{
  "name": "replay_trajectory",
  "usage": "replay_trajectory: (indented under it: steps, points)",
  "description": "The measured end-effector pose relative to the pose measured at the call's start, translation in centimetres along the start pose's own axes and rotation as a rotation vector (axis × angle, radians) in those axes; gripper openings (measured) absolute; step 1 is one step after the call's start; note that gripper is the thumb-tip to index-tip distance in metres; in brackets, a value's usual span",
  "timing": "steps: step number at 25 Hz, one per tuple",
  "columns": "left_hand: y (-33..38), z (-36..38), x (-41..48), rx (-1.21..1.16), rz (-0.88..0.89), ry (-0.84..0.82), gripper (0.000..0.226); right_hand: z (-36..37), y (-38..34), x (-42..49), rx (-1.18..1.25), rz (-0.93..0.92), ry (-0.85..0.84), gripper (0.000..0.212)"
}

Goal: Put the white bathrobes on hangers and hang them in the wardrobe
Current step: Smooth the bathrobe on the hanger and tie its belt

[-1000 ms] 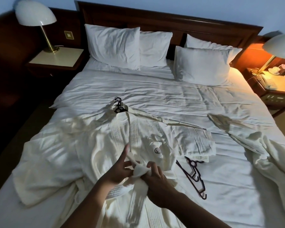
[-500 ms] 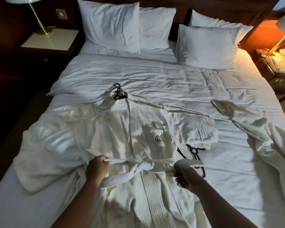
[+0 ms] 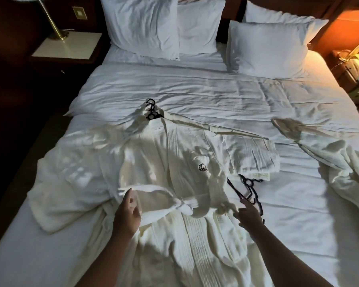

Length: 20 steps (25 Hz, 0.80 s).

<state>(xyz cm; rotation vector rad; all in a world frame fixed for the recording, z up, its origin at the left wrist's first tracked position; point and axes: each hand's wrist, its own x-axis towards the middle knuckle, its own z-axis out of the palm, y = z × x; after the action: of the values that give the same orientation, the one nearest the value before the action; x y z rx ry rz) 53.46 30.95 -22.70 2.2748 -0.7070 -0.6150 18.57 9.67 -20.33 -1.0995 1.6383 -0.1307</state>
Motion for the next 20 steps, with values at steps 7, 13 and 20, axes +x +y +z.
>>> replay_trajectory:
  steps: [7,13,20]
  points:
    - [-7.1,-0.5,-11.9,0.077,-0.405,-0.207,0.117,-3.6,8.6,-3.6,-0.928,0.041,-0.091,0.108]
    - [-9.9,-0.1,-13.8,0.196,-0.479,-0.286,0.072,-2.2,9.6,0.5,-0.790,0.010,0.032,0.093]
    - [-11.8,-3.3,-18.3,-0.074,-0.551,-0.337,0.065,-5.7,11.7,-2.4,-0.258,0.042,-0.290,0.044]
